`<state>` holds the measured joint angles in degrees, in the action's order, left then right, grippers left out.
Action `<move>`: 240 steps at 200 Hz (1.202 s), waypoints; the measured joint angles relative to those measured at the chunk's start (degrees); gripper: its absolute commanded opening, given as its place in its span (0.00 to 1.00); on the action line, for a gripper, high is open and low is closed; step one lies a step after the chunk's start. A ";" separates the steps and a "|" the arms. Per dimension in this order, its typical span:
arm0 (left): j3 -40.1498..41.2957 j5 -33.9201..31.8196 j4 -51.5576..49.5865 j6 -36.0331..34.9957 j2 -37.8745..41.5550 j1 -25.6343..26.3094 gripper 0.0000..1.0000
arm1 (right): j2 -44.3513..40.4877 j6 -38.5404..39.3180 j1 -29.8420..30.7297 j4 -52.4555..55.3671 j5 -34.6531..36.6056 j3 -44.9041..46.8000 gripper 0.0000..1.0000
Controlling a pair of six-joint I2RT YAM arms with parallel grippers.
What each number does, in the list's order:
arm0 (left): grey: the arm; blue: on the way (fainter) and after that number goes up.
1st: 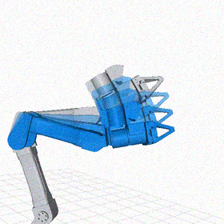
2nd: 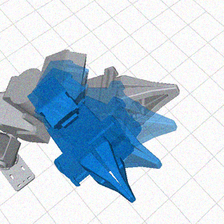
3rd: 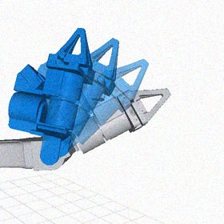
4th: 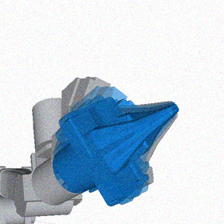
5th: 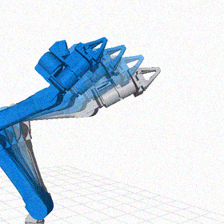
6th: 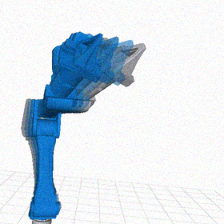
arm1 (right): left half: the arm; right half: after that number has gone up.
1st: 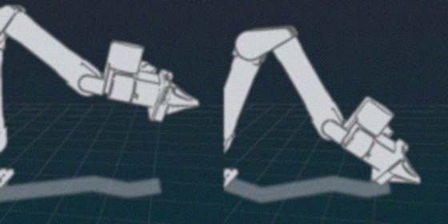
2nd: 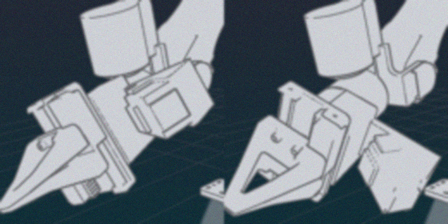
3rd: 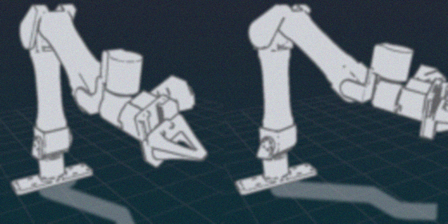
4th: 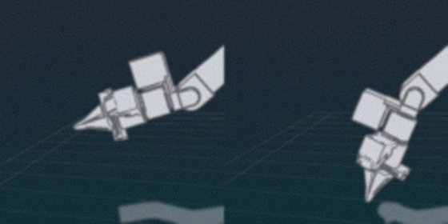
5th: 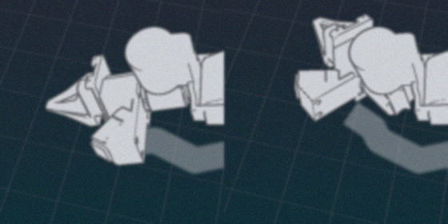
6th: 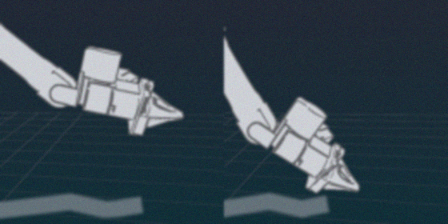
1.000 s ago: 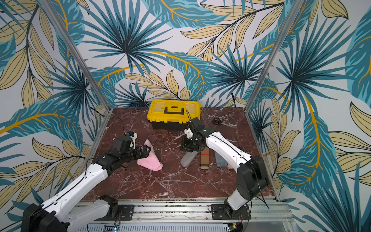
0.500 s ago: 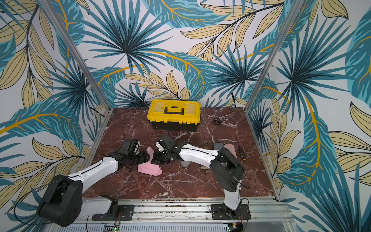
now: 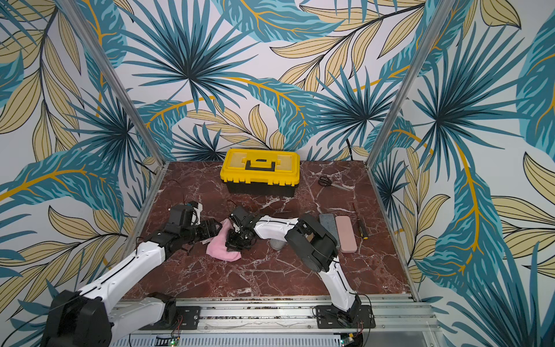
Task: Wipe the eyeglass case
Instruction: Place the cleaning item at the center of the board, then reset both arms
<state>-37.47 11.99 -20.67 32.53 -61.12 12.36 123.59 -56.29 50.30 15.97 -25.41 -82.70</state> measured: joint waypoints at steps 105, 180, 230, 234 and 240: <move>-3.50 2.69 -1.20 -3.82 7.23 -4.57 0.78 | -14.19 17.75 -0.28 19.96 9.88 -6.14 0.01; 15.82 -19.91 19.93 -14.67 15.69 7.58 0.96 | -39.63 39.78 -7.96 -0.37 38.23 26.84 0.80; 18.51 -39.82 38.14 -26.47 11.91 6.54 1.00 | -48.52 52.00 -27.58 -18.05 49.46 38.01 0.84; 18.78 -40.39 39.47 -26.97 11.13 6.03 1.00 | -48.63 52.57 -28.74 -19.08 50.40 38.38 0.84; 19.34 -40.87 41.83 -27.74 9.35 4.94 1.00 | -48.46 53.62 -30.23 -21.11 51.69 38.77 0.84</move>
<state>-18.13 -28.88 21.17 4.80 -51.77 17.30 75.13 -2.68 20.08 -5.15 26.28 -43.92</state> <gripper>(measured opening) 0.997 0.836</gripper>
